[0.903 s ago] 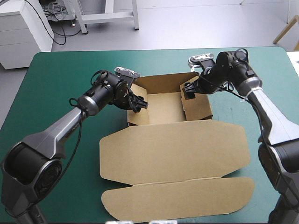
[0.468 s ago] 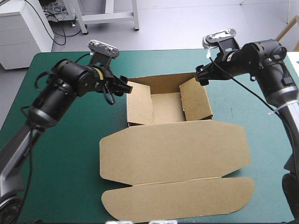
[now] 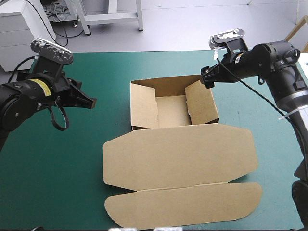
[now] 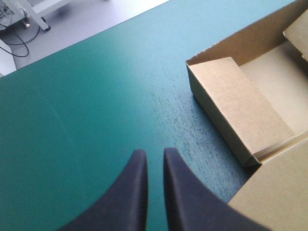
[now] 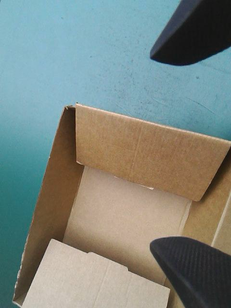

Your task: Fold the box

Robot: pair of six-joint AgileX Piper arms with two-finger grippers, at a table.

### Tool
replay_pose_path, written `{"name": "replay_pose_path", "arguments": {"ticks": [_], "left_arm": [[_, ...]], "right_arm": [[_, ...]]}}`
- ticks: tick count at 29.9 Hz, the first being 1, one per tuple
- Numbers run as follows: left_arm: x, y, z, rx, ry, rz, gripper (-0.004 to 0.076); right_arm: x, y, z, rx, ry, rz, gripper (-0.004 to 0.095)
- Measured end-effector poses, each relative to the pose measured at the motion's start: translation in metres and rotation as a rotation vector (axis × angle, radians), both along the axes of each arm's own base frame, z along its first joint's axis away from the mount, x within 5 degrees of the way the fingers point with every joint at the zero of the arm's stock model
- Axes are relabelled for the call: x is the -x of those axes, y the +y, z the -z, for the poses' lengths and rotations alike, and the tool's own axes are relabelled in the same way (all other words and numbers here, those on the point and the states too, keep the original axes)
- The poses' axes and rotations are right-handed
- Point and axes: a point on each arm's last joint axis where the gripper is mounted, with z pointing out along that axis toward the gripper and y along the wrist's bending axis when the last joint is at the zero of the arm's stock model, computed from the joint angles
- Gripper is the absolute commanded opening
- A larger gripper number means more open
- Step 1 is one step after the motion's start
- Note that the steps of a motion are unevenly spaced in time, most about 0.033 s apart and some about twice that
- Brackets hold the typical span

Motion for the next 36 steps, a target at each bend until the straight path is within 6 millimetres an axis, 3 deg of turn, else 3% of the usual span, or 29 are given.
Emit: {"name": "replay_pose_path", "arguments": {"ticks": [4,9,28,31,33,36], "left_arm": [[0.007,0.004,0.001,-0.015,-0.007,0.014,-0.0010],[0.007,0.004,0.018,-0.048,0.043,0.022,-0.0010],[-0.005,-0.007,0.127,-0.218,0.326,0.073,-0.0010],[-0.006,-0.008,0.141,-0.228,0.343,0.082,-0.0010],[-0.006,-0.008,0.148,-0.234,0.351,0.087,-0.0010],[-0.006,-0.008,0.156,-0.241,0.362,0.092,-0.0010]], "right_arm": [[-0.008,0.003,0.010,0.002,0.034,-0.003,0.0887],[-0.021,0.007,0.026,0.010,0.083,-0.004,0.0887],[-0.083,0.023,0.133,0.069,0.344,0.014,0.0875],[-0.088,0.025,0.146,0.076,0.371,0.014,0.0806],[-0.092,0.025,0.155,0.081,0.391,0.014,0.0708],[-0.094,0.026,0.164,0.087,0.412,0.014,0.0470]]}}
